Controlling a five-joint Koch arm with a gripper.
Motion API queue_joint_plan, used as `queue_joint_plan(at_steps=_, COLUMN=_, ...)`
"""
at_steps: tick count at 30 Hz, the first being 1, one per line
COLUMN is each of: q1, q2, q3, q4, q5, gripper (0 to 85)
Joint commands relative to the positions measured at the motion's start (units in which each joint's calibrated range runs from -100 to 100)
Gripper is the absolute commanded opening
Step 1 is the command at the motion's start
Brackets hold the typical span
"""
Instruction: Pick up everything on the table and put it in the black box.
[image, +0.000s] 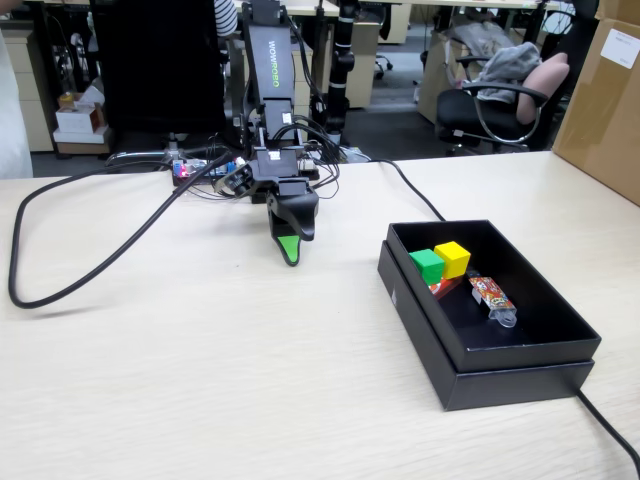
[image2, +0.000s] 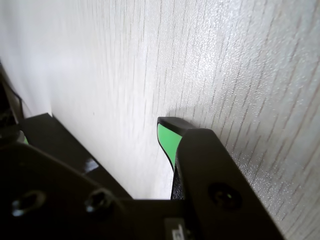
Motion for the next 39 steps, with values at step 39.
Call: queue_joint_plan(at_steps=39, q1=1.17, q2=-0.86, q3=-5.58, q4=4.58, q5=-0.88, gripper=49.2)
